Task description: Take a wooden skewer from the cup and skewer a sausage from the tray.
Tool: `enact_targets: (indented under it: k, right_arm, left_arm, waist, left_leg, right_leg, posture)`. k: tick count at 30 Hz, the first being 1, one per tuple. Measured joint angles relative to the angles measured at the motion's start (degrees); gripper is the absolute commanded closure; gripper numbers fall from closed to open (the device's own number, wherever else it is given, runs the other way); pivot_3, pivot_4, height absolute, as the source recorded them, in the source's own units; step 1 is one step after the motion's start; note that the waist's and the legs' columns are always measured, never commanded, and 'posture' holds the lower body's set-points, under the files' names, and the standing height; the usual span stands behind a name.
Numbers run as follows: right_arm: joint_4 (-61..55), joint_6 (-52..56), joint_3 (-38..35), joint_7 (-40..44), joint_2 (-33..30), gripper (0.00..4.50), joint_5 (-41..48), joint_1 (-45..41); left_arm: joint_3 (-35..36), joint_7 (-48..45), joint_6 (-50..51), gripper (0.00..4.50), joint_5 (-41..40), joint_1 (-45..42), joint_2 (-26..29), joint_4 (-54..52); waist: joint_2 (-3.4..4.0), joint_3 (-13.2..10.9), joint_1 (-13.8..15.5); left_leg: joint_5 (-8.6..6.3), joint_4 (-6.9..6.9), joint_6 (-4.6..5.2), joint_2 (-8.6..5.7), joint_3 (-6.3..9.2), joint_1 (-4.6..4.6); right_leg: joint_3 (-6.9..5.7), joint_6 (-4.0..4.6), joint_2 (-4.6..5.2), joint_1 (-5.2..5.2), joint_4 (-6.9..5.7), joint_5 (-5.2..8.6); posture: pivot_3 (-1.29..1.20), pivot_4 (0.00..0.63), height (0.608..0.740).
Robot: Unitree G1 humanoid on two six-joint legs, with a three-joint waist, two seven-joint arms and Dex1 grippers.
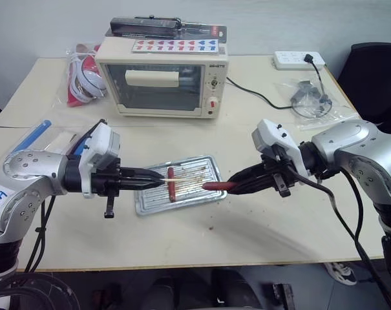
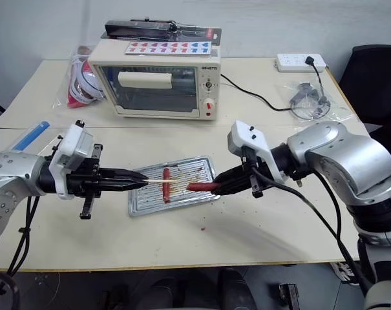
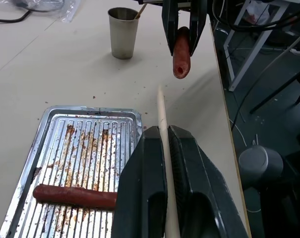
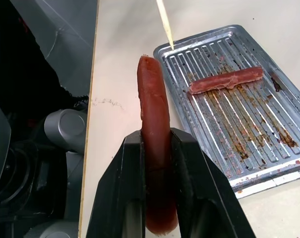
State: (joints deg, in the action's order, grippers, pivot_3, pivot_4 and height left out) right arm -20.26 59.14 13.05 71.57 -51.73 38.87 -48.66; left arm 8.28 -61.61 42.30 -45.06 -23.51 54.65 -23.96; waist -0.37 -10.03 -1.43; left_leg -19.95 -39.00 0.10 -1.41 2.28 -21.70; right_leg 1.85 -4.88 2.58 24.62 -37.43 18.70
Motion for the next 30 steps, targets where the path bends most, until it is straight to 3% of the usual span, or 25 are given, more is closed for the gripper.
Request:
enact_targets:
  k: [30]
  right_arm:
    - [-1.5, 1.9, -0.4, -4.3, 1.1, 4.08, 3.2, 1.4]
  left_arm:
    - [-0.7, -1.2, -1.2, 4.5, 0.5, -1.2, 0.4, -0.2]
  waist:
    - [0.0, 0.0, 0.0]
  left_leg:
    - [0.0, -0.02, 0.0, 0.0, 0.0, 0.0]
  right_leg:
    - [0.0, 0.0, 0.0, 0.0, -0.01, 0.0]
  posture:
    - [0.0, 0.15, 0.74]
